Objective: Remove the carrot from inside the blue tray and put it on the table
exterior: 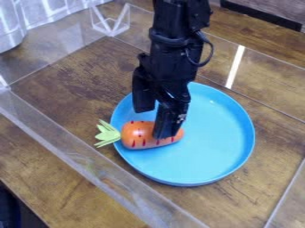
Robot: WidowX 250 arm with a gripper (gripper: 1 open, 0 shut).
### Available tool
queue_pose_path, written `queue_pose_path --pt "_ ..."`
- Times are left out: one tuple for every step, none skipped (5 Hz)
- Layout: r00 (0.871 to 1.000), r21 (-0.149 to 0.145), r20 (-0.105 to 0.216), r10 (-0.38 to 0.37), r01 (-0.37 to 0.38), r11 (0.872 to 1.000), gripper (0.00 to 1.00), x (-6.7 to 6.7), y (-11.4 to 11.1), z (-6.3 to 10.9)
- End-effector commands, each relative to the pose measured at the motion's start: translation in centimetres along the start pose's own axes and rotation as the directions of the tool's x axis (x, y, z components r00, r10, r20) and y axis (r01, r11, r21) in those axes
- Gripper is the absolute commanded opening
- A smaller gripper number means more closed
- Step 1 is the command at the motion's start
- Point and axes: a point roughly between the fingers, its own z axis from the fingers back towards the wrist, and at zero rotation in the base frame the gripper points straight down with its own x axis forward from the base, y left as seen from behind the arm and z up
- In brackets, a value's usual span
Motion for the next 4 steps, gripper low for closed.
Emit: queue_pose_path --pt "0.998 0.018 0.066 -0.003 0.002 1.0 1.0 0.58 0.53 1.44" --pt "0.997 0.014 0.073 -0.004 0.003 1.0 1.0 0.67 0.8 1.2" --pt "0.997 0.01 0.079 -0.004 0.004 1.0 1.0 0.73 1.11 0.88" --pt "0.996 0.007 0.086 -0.01 0.009 1.0 1.0 0.79 1.42 0.64"
